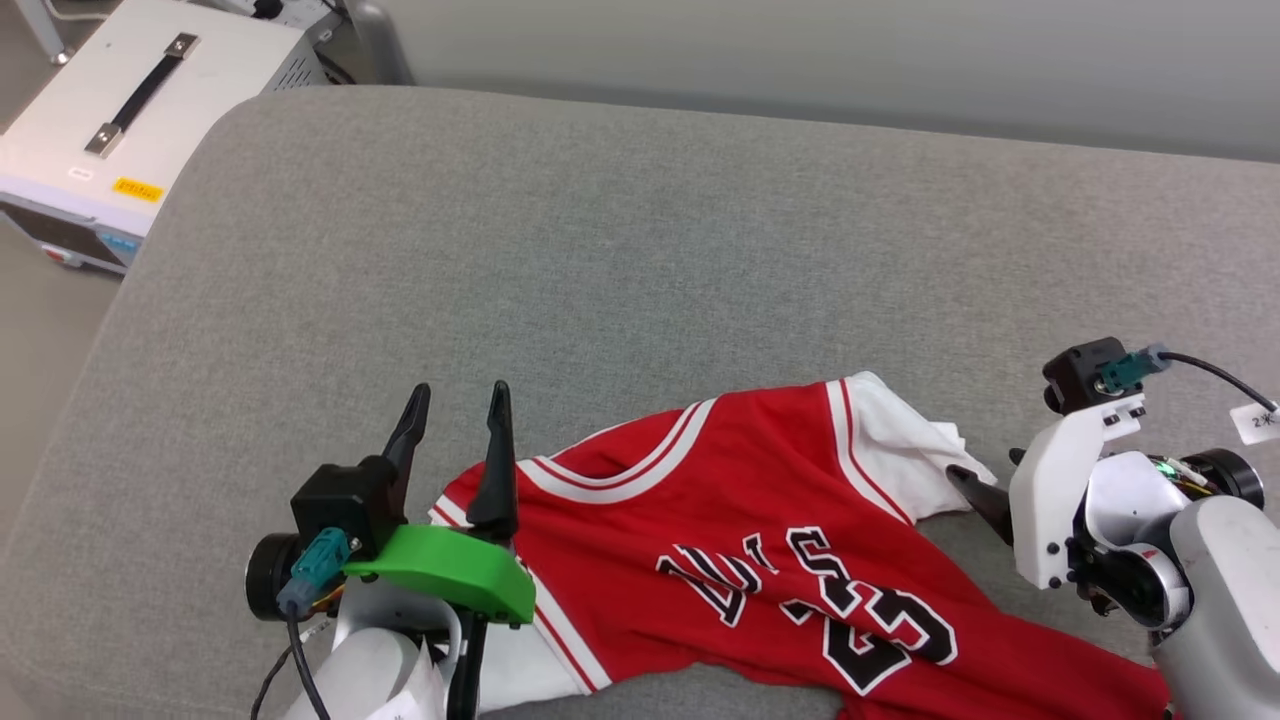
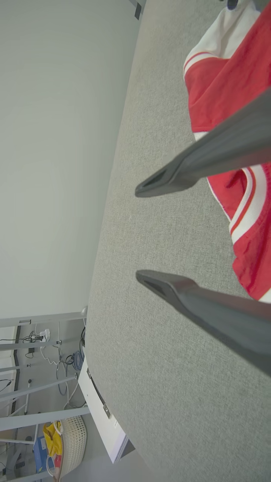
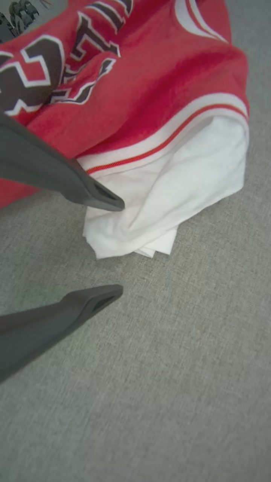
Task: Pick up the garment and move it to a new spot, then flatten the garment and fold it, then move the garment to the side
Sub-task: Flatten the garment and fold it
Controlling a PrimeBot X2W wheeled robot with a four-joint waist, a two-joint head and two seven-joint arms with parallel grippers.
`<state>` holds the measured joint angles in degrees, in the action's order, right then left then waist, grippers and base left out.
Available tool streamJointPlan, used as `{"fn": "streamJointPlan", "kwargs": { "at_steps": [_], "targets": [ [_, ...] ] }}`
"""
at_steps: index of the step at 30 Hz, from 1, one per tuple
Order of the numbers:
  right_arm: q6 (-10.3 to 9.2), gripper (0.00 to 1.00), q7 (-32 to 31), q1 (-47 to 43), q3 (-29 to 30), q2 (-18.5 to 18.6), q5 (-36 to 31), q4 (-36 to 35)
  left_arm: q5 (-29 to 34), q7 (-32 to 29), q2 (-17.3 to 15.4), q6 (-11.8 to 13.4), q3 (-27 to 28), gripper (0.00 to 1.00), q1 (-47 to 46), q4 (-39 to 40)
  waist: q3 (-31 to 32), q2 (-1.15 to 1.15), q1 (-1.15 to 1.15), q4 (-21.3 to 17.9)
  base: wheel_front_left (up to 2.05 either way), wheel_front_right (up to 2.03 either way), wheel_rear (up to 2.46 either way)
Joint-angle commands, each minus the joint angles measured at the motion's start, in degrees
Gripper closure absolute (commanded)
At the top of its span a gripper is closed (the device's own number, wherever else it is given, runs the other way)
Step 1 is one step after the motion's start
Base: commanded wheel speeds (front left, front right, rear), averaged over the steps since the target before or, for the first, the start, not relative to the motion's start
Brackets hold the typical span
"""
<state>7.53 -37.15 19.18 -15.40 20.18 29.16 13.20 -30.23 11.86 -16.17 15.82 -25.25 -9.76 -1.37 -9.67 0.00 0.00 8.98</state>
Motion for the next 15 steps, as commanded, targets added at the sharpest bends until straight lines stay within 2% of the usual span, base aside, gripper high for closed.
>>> {"fn": "streamJointPlan", "kwargs": {
  "at_steps": [1, 8, 9, 11, 12, 15],
  "targets": [
    [-0.04, 0.00, -0.3, 1.4, -1.1, 0.6, 0.5, 1.3, 0.5, 0.6, 0.4, -0.3, 0.1, 0.00, -1.3, -0.3, -2.7, 0.00, 0.00, 2.4, 0.00, 0.00, 0.00],
    [-0.04, 0.00, -3.0, 3.4, -8.0, 1.2, 1.7, 11.1, 0.5, 1.6, 1.7, -0.9, -0.1, 0.00, -2.4, -2.0, -4.4, 0.00, 0.00, 3.7, 0.00, 0.00, 0.00],
    [-0.04, 0.21, -3.7, 3.3, -8.9, 1.2, 2.3, 12.3, 0.5, 1.7, 1.9, -0.9, -0.1, 0.00, -2.5, -2.2, -4.5, 0.00, 0.00, 3.8, 0.00, 0.00, 0.00],
    [-0.04, 0.90, -5.0, 2.9, -10.3, 0.9, 3.6, 13.5, 0.5, 1.9, 2.1, -1.0, -0.1, 0.00, -2.6, -2.6, -4.4, 0.00, 0.00, 3.8, 0.00, 0.00, 0.00],
    [-0.04, 1.00, -5.2, 2.9, -11.1, 1.0, 4.2, 13.9, 0.5, 2.0, 2.1, -1.0, 0.0, 0.00, -2.6, -2.8, -4.3, 0.00, 0.00, 3.7, 0.00, 0.00, 0.00],
    [-0.04, 1.00, -3.7, 3.8, -11.5, 1.3, 5.7, 13.8, 0.4, 2.2, 2.1, -1.1, 0.2, 0.00, -2.3, -3.4, -3.8, 0.00, 0.00, 3.1, 0.00, 0.00, 0.00]
  ]
}}
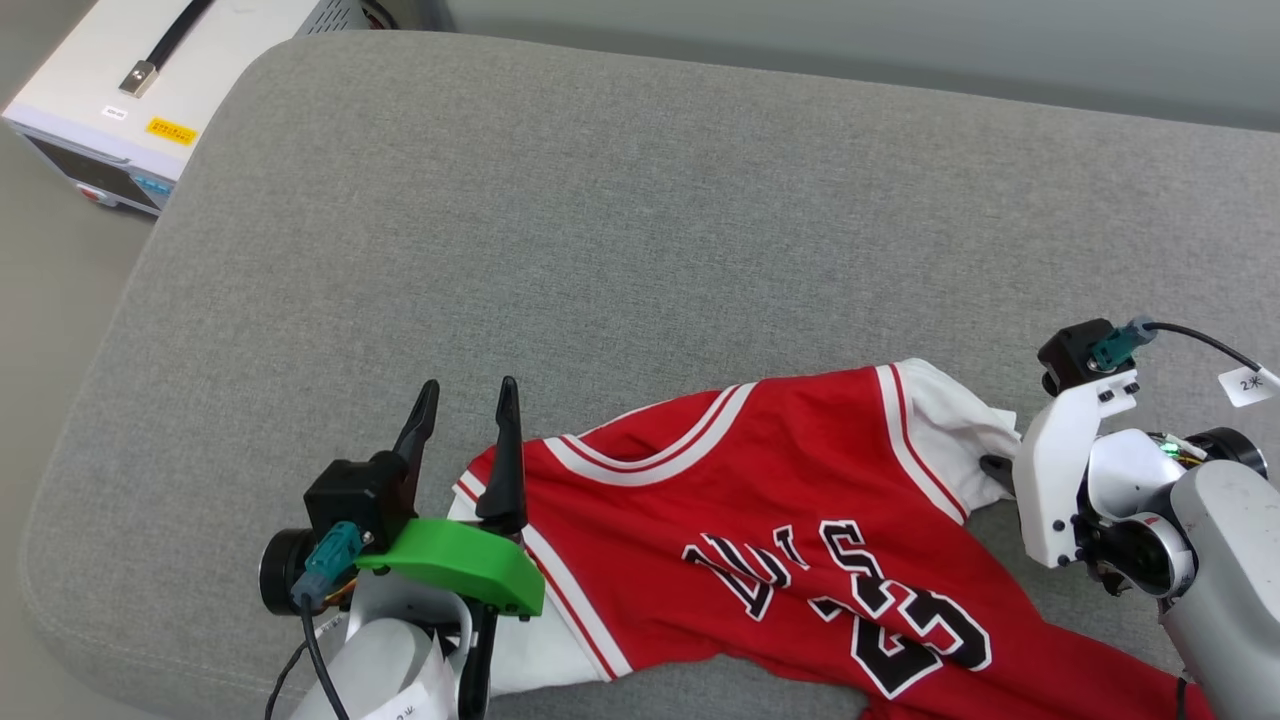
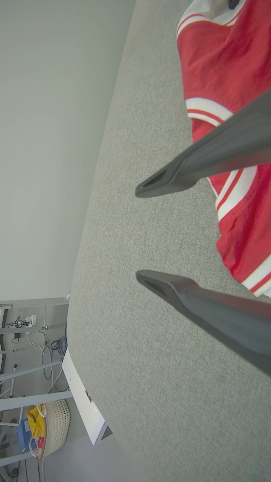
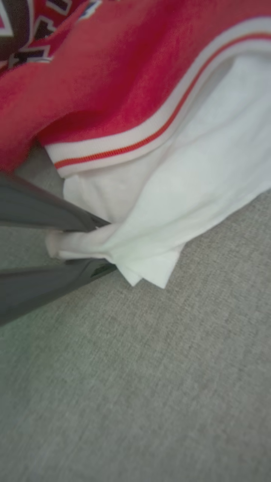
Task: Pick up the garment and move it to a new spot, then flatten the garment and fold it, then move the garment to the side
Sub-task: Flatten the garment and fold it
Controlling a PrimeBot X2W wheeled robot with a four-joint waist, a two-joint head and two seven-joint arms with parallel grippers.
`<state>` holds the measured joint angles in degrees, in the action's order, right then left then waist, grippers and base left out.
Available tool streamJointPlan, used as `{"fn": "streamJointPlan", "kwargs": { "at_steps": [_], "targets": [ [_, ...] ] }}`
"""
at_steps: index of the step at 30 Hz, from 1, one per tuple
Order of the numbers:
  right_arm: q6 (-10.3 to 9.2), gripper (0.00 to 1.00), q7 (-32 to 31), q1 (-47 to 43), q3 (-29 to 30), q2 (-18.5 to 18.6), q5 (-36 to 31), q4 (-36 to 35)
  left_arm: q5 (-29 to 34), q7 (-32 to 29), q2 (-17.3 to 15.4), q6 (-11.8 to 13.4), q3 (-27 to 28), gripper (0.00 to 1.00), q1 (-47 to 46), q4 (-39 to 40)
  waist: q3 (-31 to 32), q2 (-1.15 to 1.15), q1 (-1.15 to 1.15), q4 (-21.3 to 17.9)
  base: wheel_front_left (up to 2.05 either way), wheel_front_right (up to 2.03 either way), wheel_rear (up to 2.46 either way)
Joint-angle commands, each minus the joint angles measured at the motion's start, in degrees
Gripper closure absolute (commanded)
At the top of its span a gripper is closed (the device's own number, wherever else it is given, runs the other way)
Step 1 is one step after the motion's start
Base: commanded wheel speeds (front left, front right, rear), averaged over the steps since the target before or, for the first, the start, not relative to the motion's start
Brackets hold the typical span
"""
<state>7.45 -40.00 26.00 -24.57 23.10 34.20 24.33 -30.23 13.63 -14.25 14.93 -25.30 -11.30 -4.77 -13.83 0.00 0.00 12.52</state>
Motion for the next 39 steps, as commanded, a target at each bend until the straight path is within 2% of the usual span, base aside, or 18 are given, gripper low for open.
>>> {"fn": "streamJointPlan", "kwargs": {
  "at_steps": [1, 9, 17, 19, 20, 26, 27, 28, 33, 39],
  "targets": [
    [0.03, 1.00, 0.0, -2.5, -2.0, -1.5, 1.0, 2.5, 0.3, 0.5, 0.1, -0.3, 0.3, 0.00, -0.6, -0.2, 0.8, 0.00, 0.00, -0.7, 0.00, 0.00, 0.00],
    [0.03, 1.00, 5.1, -1.6, 6.5, 1.5, 0.1, -1.6, -0.1, 0.3, -0.9, -0.7, 0.3, 0.00, 0.5, -1.1, 4.2, 0.00, 0.00, -3.9, 0.00, 0.00, 0.00],
    [0.03, 1.00, 3.7, -10.1, 21.9, 2.7, -3.3, -5.6, -0.6, -0.5, -2.1, -0.4, 0.5, 0.00, 2.1, -0.6, 6.1, 0.00, 0.00, -8.1, 0.00, 0.00, 0.00],
    [0.03, 1.00, 3.4, -12.8, 25.9, 2.1, -4.2, -6.2, -0.7, -0.8, -2.4, -0.3, 0.5, 0.00, 2.1, -0.4, 6.0, 0.00, 0.00, -8.8, 0.00, 0.00, 0.00],
    [0.03, 1.00, 3.0, -17.3, 31.0, 0.0, -5.1, -6.4, -0.8, -1.1, -2.6, -0.2, 0.5, 0.00, 2.1, -0.2, 5.8, 0.00, 0.00, -9.6, 0.00, 0.00, 0.00],
    [0.03, 1.00, 6.4, -21.4, 35.2, -5.8, -6.7, -5.3, -1.3, -1.6, -2.8, -0.1, 0.6, 0.00, 2.2, -0.6, 5.5, 0.00, 0.00, -10.8, 0.00, 0.00, 0.00],
    [0.03, 0.26, 8.1, -21.5, 35.5, -6.6, -7.0, -5.4, -1.5, -1.7, -2.9, -0.1, 0.6, 0.00, 2.2, -0.7, 5.5, 0.00, 0.00, -10.9, 0.00, 0.00, 0.00],
    [0.03, 0.00, 9.5, -21.6, 35.6, -7.1, -7.4, -5.3, -1.5, -1.8, -2.9, -0.1, 0.6, 0.00, 2.2, -0.9, 5.6, 0.00, 0.00, -11.0, 0.00, 0.00, 0.00],
    [0.03, 0.00, 17.6, -22.4, 36.5, -9.8, -8.7, -6.8, -2.1, -2.2, -3.2, -0.3, 0.6, 0.00, 2.6, -1.5, 6.6, 0.00, 0.00, -11.1, 0.00, 0.00, 0.00],
    [0.03, 0.00, 29.1, -24.7, 37.8, -13.3, -11.7, -12.1, -2.7, -2.7, -3.7, -0.3, 0.7, 0.00, 3.4, -2.2, 8.0, 0.00, 0.00, -11.1, 0.00, 0.00, 0.00]
  ]
}}
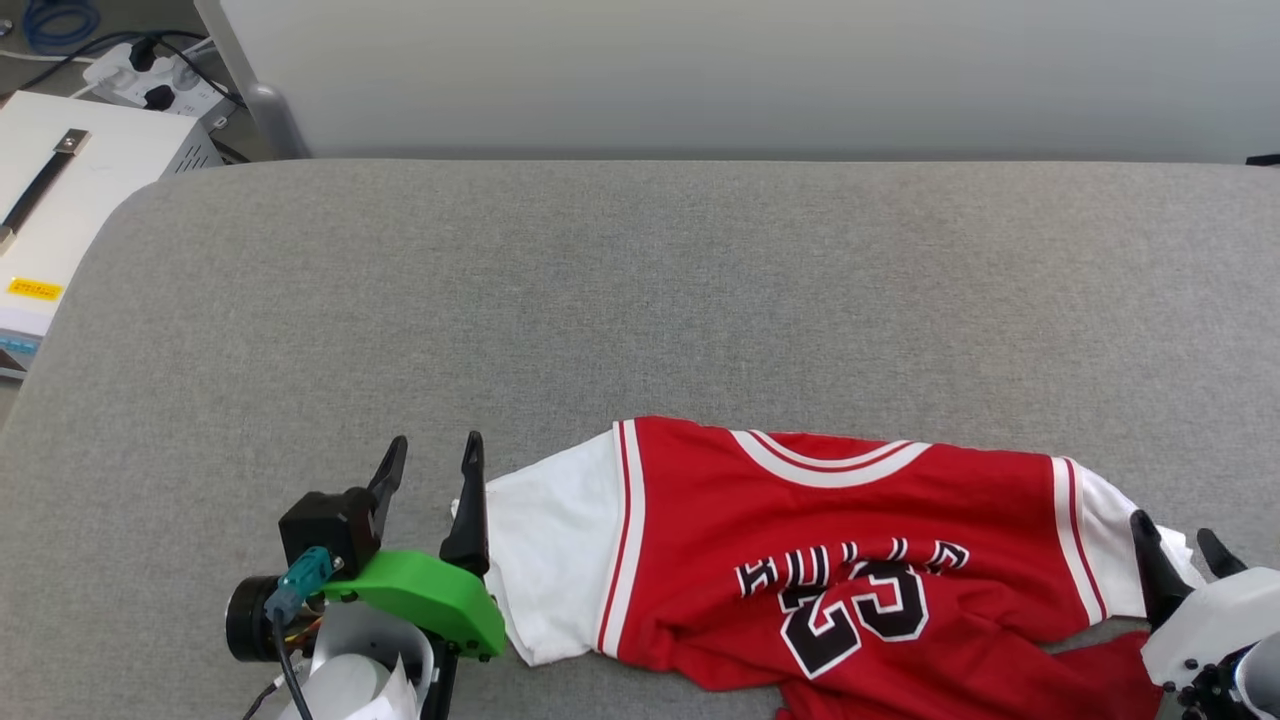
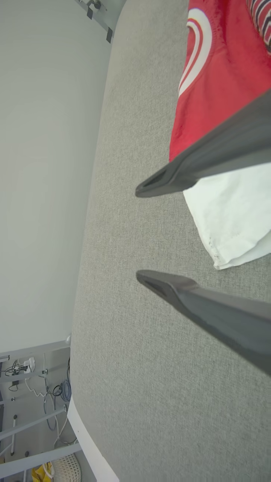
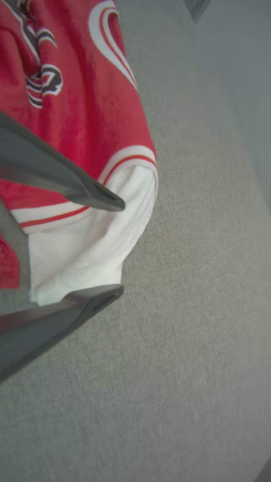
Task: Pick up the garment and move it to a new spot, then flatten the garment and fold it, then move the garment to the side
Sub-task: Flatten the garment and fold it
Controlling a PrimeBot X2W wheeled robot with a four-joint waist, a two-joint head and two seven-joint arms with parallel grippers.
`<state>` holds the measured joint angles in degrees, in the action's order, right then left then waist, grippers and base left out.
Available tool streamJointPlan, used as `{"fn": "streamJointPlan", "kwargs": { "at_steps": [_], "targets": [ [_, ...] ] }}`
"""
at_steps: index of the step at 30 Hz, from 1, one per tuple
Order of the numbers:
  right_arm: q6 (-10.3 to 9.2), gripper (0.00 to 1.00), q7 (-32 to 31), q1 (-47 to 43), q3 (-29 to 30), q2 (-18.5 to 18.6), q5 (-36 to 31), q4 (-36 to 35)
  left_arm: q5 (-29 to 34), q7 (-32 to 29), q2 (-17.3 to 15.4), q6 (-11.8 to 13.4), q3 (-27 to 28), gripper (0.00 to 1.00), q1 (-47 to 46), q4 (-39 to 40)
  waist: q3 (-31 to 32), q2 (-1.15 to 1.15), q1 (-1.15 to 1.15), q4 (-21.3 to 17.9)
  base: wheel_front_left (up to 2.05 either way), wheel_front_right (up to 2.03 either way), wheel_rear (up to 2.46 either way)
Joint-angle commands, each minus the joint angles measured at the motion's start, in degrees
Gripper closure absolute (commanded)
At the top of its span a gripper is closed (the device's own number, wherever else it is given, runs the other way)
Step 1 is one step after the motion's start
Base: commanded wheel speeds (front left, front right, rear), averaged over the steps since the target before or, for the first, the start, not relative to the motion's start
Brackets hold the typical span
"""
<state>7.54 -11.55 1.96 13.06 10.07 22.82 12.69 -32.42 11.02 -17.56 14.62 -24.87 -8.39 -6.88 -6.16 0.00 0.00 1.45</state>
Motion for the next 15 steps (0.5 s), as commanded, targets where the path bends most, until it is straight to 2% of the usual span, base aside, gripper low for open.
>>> {"fn": "streamJointPlan", "kwargs": {
  "at_steps": [1, 6, 15],
  "targets": [
    [-0.05, 0.00, 2.0, -1.0, 0.3, -0.8, -0.8, -1.2, -0.6, -0.2, -0.5, 0.0, 0.3, 0.00, 0.6, -0.2, 0.5, 0.00, 0.00, 0.0, 0.00, 0.00, 0.00],
    [-0.05, 0.00, 8.2, -2.8, -0.7, -2.9, -5.0, -7.1, -1.2, -0.9, -1.5, 0.0, 0.8, 0.00, 0.8, -0.8, 1.6, 0.00, 0.00, -0.4, 0.00, 0.00, 0.00],
    [-0.05, 0.00, 12.4, -6.4, -7.7, -3.9, -9.1, -17.9, -2.6, -5.2, -3.9, -1.3, 1.1, 0.00, -1.5, -2.4, 2.1, 0.00, 0.00, -1.8, 0.00, 0.00, 0.00]
  ]
}}
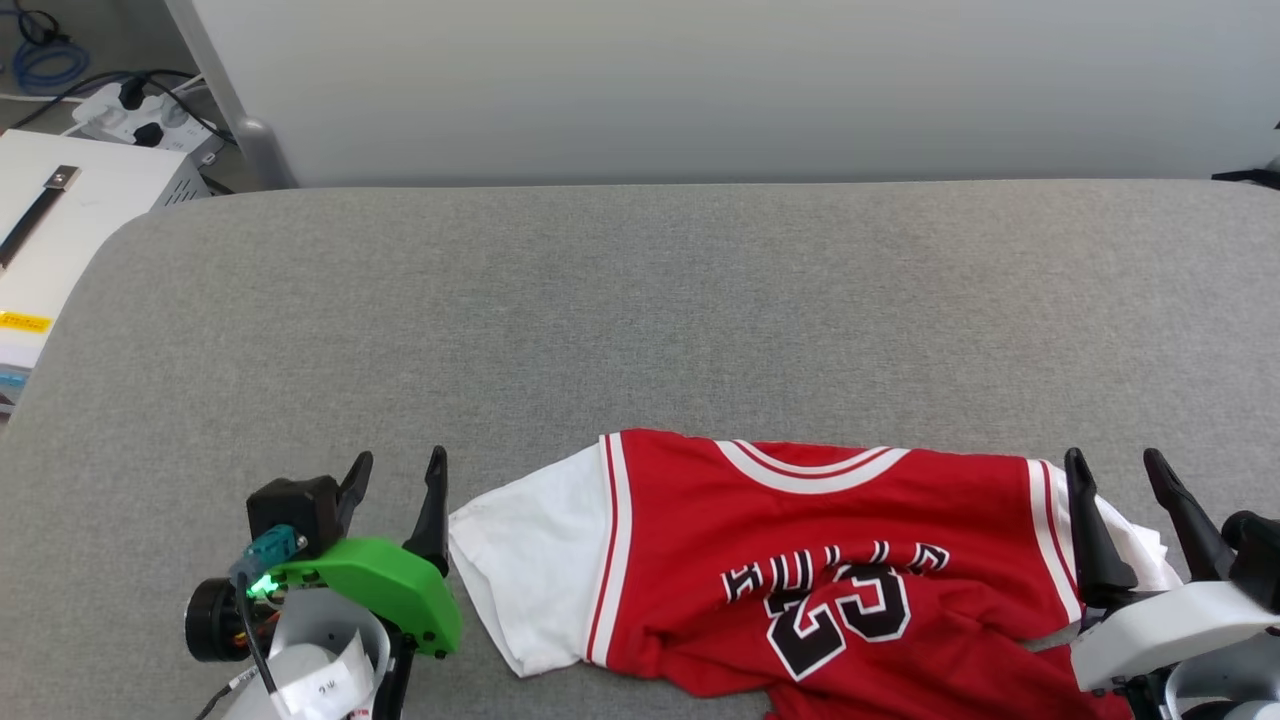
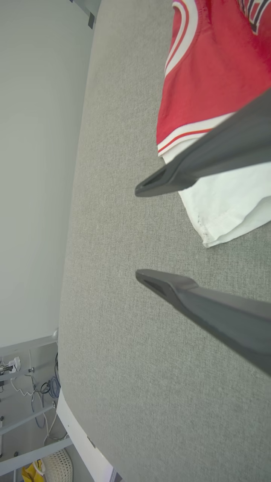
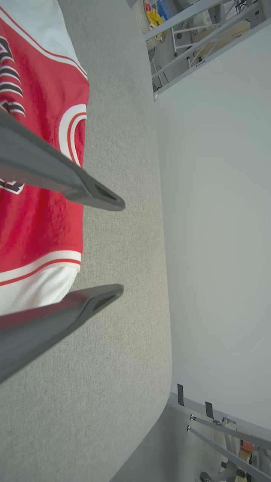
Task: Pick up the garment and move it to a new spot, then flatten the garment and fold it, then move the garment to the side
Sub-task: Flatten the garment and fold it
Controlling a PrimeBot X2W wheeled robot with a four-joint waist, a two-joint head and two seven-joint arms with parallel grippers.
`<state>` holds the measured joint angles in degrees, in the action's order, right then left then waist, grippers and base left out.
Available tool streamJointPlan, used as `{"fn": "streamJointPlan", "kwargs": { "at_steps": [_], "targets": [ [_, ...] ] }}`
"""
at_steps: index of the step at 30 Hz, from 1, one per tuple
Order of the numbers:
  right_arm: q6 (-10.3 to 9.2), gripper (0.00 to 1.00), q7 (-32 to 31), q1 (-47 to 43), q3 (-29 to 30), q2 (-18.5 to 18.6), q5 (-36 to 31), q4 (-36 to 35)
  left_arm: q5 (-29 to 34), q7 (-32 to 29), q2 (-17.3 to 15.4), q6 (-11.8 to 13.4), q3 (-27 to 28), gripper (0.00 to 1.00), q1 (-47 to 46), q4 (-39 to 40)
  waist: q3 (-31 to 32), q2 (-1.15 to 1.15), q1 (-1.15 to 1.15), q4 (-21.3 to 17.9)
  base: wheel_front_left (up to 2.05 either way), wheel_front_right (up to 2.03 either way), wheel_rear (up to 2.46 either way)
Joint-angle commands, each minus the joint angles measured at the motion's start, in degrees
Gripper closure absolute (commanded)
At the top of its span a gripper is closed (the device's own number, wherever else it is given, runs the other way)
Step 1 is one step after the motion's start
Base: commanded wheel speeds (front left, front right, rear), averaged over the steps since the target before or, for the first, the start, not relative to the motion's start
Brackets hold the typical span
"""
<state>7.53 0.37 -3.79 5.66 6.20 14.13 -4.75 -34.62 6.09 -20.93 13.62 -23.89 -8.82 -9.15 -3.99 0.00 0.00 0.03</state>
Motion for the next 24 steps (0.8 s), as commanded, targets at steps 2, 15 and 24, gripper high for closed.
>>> {"fn": "streamJointPlan", "kwargs": {
  "at_steps": [2, 15, 24],
  "targets": [
    [-0.04, 0.00, 0.8, -1.4, -1.6, -0.3, -0.7, -2.3, -1.0, -2.0, -1.0, -1.0, 0.0, 0.00, -2.0, -0.8, -0.3, 0.00, 0.00, -1.0, 0.00, 0.00, 0.00],
    [-0.04, 0.00, 0.2, -0.9, -7.2, 0.4, 0.0, -7.1, -9.1, -28.6, -5.0, -7.1, -4.3, 0.00, -9.2, -10.3, -4.9, 0.00, 0.00, -5.7, 0.00, 0.00, 0.00],
    [-0.04, 0.00, 0.2, 0.1, -7.5, 0.7, 2.1, -6.3, -9.8, -44.0, -5.7, -7.7, -10.1, 0.16, -10.7, -14.0, -7.3, 0.00, 0.00, -7.1, 0.00, 0.00, 0.00]
  ]
}}
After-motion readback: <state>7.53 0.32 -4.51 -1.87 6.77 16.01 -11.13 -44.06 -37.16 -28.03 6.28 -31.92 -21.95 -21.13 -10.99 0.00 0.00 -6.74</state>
